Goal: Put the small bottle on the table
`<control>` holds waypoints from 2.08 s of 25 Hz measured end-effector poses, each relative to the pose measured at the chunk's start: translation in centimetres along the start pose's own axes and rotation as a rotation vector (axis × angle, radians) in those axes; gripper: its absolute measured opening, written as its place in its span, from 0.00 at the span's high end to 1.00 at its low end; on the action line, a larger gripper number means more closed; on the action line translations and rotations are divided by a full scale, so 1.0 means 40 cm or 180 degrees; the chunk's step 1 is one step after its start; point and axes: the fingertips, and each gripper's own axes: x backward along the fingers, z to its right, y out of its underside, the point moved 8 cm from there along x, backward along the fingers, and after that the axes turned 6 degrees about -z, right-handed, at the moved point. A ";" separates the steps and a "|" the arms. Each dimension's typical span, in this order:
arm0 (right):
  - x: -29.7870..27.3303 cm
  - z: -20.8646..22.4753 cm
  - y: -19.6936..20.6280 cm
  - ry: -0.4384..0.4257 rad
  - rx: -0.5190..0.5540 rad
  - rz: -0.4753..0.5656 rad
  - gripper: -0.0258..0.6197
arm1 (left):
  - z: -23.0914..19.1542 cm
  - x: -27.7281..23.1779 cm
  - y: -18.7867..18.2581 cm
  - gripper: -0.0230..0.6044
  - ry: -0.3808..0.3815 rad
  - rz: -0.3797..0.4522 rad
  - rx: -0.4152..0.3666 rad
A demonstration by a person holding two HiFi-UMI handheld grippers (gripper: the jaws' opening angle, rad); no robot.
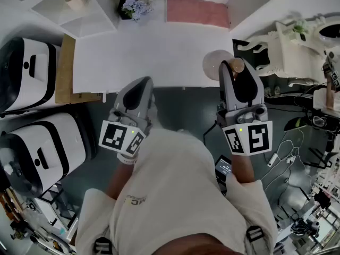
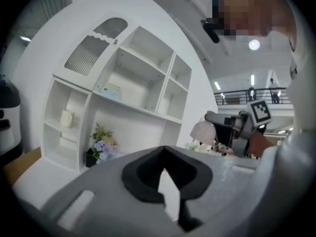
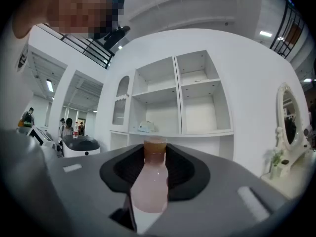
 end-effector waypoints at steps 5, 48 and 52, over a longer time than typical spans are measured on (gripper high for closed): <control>0.277 0.101 0.092 -0.0139 0.0042 -0.0100 0.75 | 0.292 0.021 0.133 0.96 -0.0127 -0.0037 -0.0008; 0.354 0.307 0.164 0.0234 -0.0161 -0.0198 0.75 | 0.426 -0.228 0.102 0.96 0.0241 -0.0122 -0.0125; 0.206 0.379 0.145 0.0359 -0.0123 -0.0197 0.75 | 0.332 -0.374 0.036 0.96 0.0378 -0.0164 -0.0177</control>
